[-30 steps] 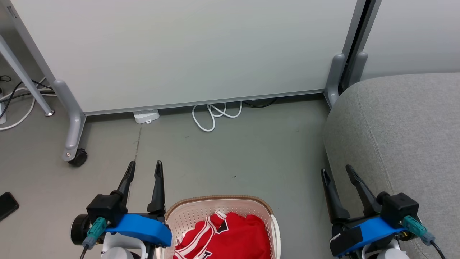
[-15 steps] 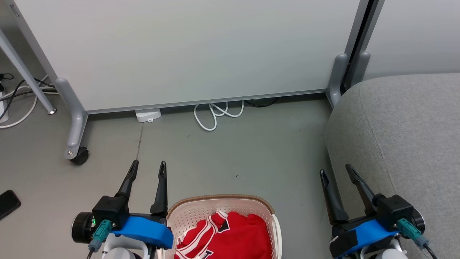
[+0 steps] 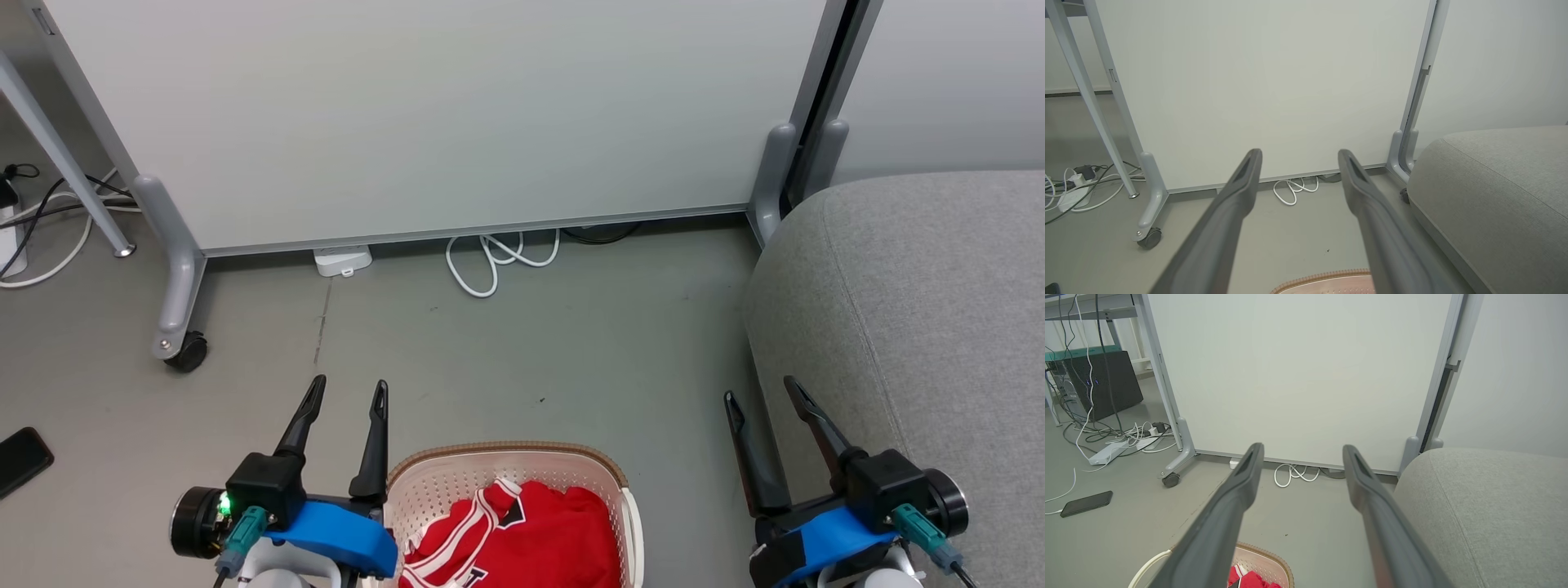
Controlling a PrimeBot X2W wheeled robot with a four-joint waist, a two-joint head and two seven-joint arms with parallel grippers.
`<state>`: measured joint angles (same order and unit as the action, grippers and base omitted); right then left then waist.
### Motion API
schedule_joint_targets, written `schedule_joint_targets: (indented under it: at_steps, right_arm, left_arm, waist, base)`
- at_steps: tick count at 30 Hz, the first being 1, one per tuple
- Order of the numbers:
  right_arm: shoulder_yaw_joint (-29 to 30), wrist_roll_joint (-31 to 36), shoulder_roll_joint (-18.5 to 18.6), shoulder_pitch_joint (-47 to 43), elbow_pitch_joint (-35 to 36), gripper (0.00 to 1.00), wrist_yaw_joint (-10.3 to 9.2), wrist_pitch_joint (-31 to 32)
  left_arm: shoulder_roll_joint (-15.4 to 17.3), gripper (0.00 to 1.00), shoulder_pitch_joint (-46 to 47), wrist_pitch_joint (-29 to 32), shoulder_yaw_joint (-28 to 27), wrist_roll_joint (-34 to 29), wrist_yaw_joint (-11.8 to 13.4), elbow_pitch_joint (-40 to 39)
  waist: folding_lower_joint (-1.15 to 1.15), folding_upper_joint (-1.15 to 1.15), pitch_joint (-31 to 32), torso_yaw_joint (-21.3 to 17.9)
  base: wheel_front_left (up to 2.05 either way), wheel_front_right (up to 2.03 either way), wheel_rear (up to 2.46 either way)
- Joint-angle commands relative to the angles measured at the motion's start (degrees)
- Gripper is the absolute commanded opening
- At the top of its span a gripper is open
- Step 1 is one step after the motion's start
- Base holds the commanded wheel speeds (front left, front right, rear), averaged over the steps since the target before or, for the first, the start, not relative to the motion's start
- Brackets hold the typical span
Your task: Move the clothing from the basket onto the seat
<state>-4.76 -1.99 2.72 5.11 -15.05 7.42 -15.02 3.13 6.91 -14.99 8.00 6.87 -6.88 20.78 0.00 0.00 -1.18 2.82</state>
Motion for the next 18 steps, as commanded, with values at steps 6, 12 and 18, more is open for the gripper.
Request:
schedule_joint_targets:
  at_steps: [6, 12, 18]
  right_arm:
    - [0.7, -0.5, 0.3, -0.2, -0.5, 1.00, 0.13, -0.2]
    - [1.0, -0.8, 0.3, -0.1, -1.1, 1.00, 0.13, -0.2]
    - [0.9, -0.9, 0.3, 0.0, -1.2, 1.00, 0.12, -0.2]
  left_arm:
    - [-0.1, 1.00, 0.9, -0.3, -0.6, 0.5, -0.4, 1.0]
    - [-0.2, 1.00, 0.9, -0.3, -0.9, 0.5, -0.6, 1.1]
    - [-0.2, 1.00, 0.9, -0.3, -0.9, 0.7, -0.6, 1.1]
  waist:
    - [0.00, 0.00, 0.1, 0.1]
    - [0.00, 0.00, 0.1, 0.0]
    - [0.00, 0.00, 0.1, -0.1]
  base:
    - [0.00, 0.00, 0.00]
    - [0.00, 0.00, 0.00]
    - [0.00, 0.00, 0.00]
